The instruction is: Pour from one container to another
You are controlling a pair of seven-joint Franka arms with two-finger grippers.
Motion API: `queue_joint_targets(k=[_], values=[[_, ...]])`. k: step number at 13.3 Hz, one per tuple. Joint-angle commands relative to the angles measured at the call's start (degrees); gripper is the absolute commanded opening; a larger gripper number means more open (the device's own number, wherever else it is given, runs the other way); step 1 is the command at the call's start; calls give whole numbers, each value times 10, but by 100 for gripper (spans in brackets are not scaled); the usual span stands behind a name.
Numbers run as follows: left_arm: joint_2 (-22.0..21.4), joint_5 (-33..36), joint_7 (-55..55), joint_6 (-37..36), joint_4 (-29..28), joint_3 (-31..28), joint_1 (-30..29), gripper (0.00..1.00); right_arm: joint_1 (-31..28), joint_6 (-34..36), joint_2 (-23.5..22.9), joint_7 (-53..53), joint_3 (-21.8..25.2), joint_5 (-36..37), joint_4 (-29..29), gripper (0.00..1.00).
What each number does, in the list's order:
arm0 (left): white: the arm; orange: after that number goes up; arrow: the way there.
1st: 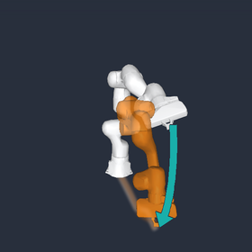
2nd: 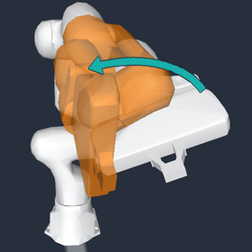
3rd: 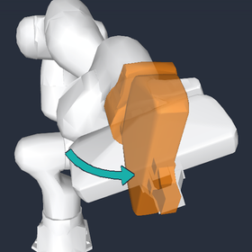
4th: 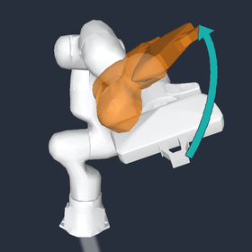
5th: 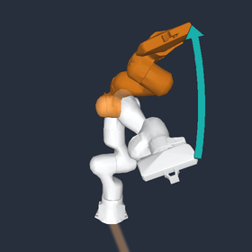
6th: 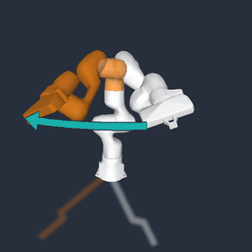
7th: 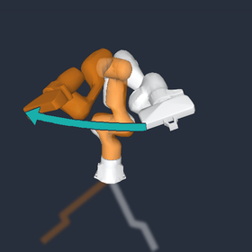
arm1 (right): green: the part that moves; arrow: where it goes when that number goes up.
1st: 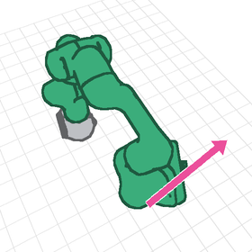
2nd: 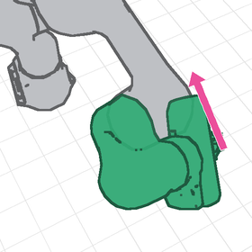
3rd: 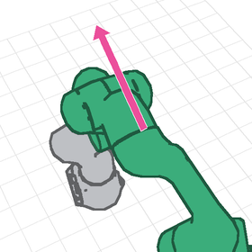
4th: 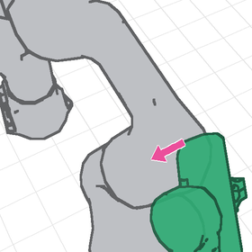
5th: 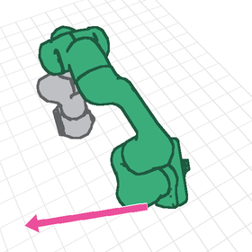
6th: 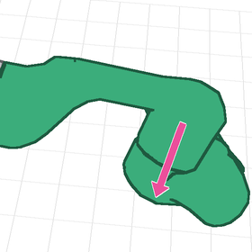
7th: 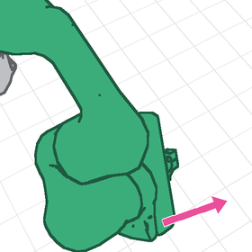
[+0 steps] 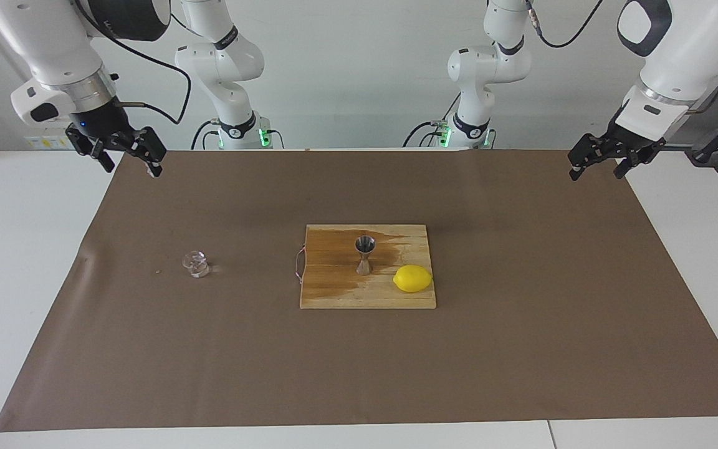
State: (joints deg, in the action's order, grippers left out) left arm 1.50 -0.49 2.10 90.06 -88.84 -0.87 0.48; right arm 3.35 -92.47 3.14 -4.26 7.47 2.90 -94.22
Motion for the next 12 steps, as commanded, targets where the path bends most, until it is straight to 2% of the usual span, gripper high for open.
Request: queue_joint_targets(k=[1,2,4,12], values=[[-18,5,5,-2,-18,-1,0,100,5,14,12,-8,-8,47,3,100],[-18,5,5,-3,-18,-1,0,100,7,18,14,-4,-11,46,10,100],[-18,5,5,-2,-18,-1,0,100,8,97,14,-6,-21,29,40,100],[-18,5,5,-2,-18,-1,0,100,2,104,-1,30,-20,7,54,100]])
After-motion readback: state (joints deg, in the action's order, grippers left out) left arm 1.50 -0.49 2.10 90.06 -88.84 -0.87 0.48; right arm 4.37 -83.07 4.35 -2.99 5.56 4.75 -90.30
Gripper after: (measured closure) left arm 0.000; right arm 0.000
